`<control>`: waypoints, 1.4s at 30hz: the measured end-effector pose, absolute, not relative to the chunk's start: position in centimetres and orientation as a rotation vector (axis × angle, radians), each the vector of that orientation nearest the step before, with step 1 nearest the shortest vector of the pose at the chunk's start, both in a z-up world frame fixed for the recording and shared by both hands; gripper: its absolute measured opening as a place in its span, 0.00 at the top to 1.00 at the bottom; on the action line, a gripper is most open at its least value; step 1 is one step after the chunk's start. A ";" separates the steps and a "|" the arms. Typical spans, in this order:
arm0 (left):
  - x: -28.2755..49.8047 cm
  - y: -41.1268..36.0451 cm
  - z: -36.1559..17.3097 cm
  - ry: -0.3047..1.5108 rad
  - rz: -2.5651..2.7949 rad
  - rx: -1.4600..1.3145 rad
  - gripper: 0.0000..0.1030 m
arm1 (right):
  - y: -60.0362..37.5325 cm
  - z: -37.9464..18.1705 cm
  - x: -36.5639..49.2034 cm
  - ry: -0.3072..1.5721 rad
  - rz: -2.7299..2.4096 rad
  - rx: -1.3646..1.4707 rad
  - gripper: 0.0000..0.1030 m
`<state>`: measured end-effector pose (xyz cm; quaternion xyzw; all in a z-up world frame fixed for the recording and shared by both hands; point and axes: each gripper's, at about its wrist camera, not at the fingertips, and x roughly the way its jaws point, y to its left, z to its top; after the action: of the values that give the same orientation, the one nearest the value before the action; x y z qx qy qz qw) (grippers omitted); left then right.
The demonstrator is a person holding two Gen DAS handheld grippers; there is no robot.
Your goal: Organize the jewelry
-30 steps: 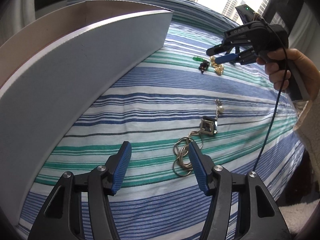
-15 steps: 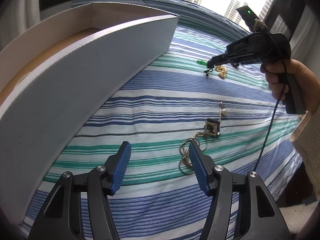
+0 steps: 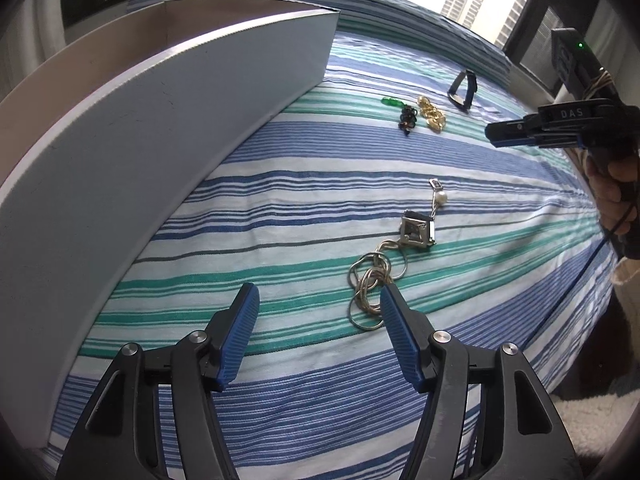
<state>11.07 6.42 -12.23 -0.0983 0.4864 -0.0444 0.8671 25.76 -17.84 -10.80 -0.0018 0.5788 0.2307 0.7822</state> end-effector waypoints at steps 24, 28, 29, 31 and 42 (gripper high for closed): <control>9.9 8.6 -12.1 1.025 -0.075 -0.216 0.33 | -14.0 -9.4 26.6 1.150 0.488 -0.110 0.88; 10.7 6.9 -11.9 1.036 -0.147 -0.188 0.33 | -17.0 -8.6 22.6 1.178 0.527 -0.163 0.88; 11.0 6.4 -11.8 1.040 -0.171 -0.183 0.33 | -17.8 -8.9 21.7 1.192 0.523 -0.168 0.88; 11.6 5.2 -11.8 1.050 -0.218 -0.162 0.33 | -19.5 -9.8 19.8 1.219 0.504 -0.172 0.87; 16.7 -0.8 -12.9 1.083 -0.320 -0.043 0.33 | -27.9 -10.7 13.1 1.156 0.337 0.121 0.61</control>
<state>16.70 -0.79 -12.87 -0.0206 0.5133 -0.1515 0.8445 13.08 -27.88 -10.74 0.0571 0.5432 0.1586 0.8225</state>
